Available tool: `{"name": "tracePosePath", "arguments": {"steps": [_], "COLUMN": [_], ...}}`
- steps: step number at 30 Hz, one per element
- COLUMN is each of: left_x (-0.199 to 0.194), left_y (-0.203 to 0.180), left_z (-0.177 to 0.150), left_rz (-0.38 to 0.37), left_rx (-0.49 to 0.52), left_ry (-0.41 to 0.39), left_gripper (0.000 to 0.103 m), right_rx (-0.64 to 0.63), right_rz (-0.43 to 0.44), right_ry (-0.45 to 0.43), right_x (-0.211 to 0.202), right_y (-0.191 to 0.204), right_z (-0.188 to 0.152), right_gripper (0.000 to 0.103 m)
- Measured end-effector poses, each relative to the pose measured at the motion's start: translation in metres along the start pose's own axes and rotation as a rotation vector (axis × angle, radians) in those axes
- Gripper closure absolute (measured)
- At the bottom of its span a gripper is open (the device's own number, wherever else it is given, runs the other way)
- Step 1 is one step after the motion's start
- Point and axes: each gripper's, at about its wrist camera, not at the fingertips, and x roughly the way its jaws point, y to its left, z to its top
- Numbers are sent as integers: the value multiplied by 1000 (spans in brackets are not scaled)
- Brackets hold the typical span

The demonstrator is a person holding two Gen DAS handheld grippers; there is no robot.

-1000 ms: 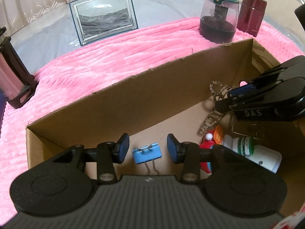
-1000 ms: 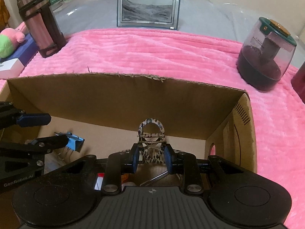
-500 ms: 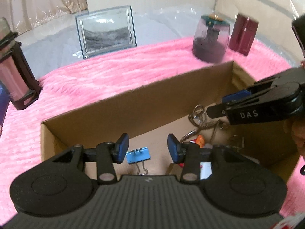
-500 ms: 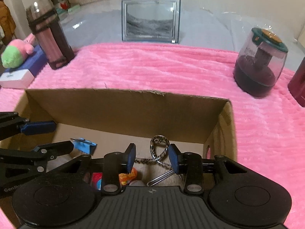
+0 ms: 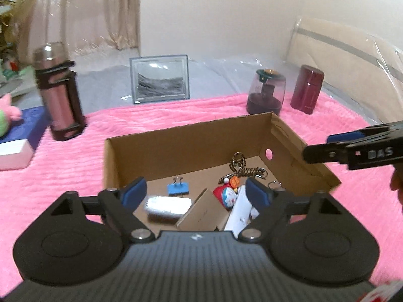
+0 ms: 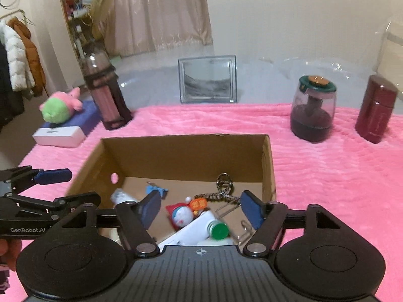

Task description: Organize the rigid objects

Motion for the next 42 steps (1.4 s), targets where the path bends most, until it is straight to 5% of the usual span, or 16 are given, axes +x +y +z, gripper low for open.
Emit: {"name": "tracePosePath", "arguments": {"steps": [10, 23, 42], "left_x": [-105, -193, -213], "left_y": [-17, -35, -66], "left_z": [-47, -113, -173], "left_rz": [47, 104, 146], "left_rx": [-63, -129, -140], "left_ry": [-134, -171, -85], "left_gripper": [1, 1, 1], "right_rx": [18, -19, -53], "right_rz": [8, -71, -86], "right_ry": [-98, -139, -111], "right_x": [-89, -161, -190], "right_y": [30, 54, 77], "right_z": [-56, -131, -193], "right_gripper": [24, 22, 22]}}
